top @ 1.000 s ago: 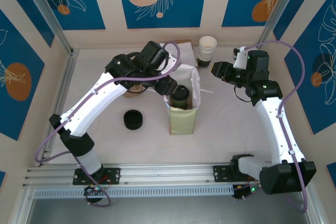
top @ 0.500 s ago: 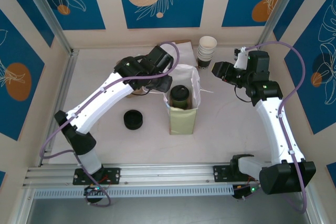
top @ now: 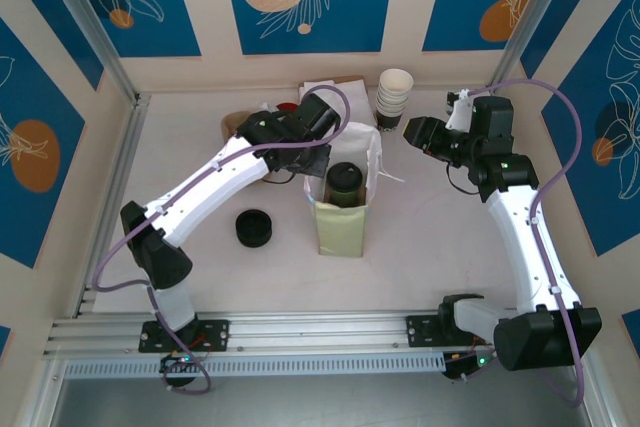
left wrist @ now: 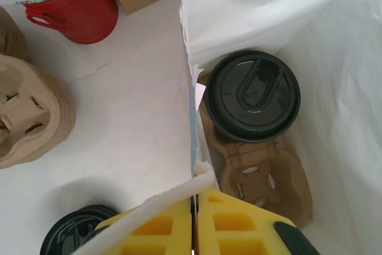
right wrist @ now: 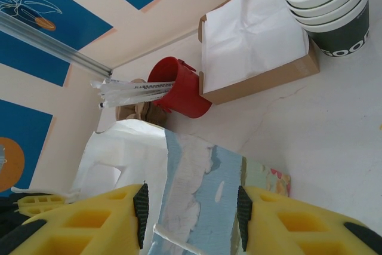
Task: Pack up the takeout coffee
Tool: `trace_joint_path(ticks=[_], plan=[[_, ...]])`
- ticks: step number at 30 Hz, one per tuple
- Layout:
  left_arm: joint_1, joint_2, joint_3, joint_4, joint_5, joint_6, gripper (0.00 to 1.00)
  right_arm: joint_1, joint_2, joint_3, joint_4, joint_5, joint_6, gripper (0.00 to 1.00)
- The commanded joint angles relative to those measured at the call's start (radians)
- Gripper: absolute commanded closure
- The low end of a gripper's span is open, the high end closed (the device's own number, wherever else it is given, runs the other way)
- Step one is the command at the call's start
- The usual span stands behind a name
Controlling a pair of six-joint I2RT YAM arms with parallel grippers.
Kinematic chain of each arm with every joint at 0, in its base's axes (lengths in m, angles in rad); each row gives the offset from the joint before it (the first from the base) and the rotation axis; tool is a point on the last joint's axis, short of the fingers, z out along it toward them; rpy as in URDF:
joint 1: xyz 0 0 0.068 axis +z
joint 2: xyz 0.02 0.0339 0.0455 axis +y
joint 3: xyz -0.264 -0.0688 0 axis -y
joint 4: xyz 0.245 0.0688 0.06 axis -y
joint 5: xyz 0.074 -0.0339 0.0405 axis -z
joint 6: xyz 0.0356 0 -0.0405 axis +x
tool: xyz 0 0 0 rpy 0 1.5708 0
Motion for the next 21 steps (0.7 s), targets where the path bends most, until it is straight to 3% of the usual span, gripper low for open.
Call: trace_joint_path(ticks=[1,11,21], plan=[[0.018,-0.020,-0.015,-0.006,-0.053,-0.016,0.92,-0.006,0.003,-0.009,0.025,-0.029,0.014,0.54],[0.094,-0.082,-0.079,-0.026,-0.068,-0.003,0.94,0.012,0.099,0.030,0.095,-0.023,0.027,0.55],[0.166,-0.146,-0.139,-0.026,-0.057,0.016,0.95,0.134,0.348,0.175,0.173,0.090,0.010,0.55]])
